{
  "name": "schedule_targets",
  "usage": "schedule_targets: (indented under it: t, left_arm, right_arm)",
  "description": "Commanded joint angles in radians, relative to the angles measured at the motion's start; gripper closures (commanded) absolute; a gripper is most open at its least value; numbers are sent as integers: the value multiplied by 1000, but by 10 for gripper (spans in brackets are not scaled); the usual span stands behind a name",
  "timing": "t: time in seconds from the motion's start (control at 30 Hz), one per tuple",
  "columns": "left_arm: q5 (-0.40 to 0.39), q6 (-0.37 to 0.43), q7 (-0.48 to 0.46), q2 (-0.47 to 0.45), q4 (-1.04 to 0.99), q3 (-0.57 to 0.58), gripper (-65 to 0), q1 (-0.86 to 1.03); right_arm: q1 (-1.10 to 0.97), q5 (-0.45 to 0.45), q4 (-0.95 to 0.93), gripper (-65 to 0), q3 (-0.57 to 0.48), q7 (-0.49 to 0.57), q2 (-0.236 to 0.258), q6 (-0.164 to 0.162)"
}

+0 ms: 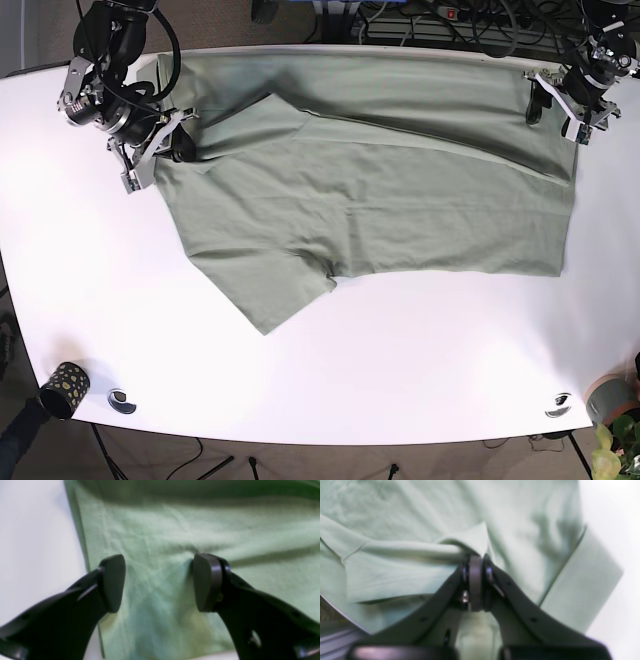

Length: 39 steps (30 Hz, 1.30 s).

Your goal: Fold the T-shirt properly

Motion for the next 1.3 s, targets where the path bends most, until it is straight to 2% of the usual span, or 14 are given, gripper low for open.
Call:
schedule_targets:
  t: [0.0,0.07,0.17,0.3,0.4,0.57,0.67,0.9,1.0,1.13,1.27]
  left_arm:
    - [15,2,11,-17,6,-6,-388,4]
    - [15,2,11,-17,6,-6,-388,4]
    - [13,2,11,-17,13,-6,-388,2]
    - [7,2,11,-14,33,-20,-388,2]
    - [-7,2,11,0,64,-54,-388,-16]
    - [-99,2,12,3,106,-78,-389,-45]
    - [-128,2,12,2,113,-78,-389,-72]
    - [-125,2,12,2,116,-78,-389,-174]
    - [-90,2,14,2,116,-72,-389,-204]
    - [-22,2,14,6,116,-70,-389,-243]
    - [-16,2,14,6,92,-69,-389,-265]
  right_arm:
    - [15,14,-5,-106,6,13,26,5]
    - [20,14,-11,-211,11,13,29,5]
    - [17,14,-10,-328,14,13,44,5]
    - [9,15,7,-401,17,13,58,5]
    - [10,10,32,-401,31,13,76,5]
    - [61,3,29,-401,29,13,95,5]
    - [119,-68,10,-401,28,13,89,5]
    - [288,-181,-106,-401,-43,18,89,5]
    - [369,-215,-186,-401,-57,33,89,5]
    - [472,-264,-320,-401,-112,108,87,5]
    - [563,-301,-478,-401,-158,194,89,5]
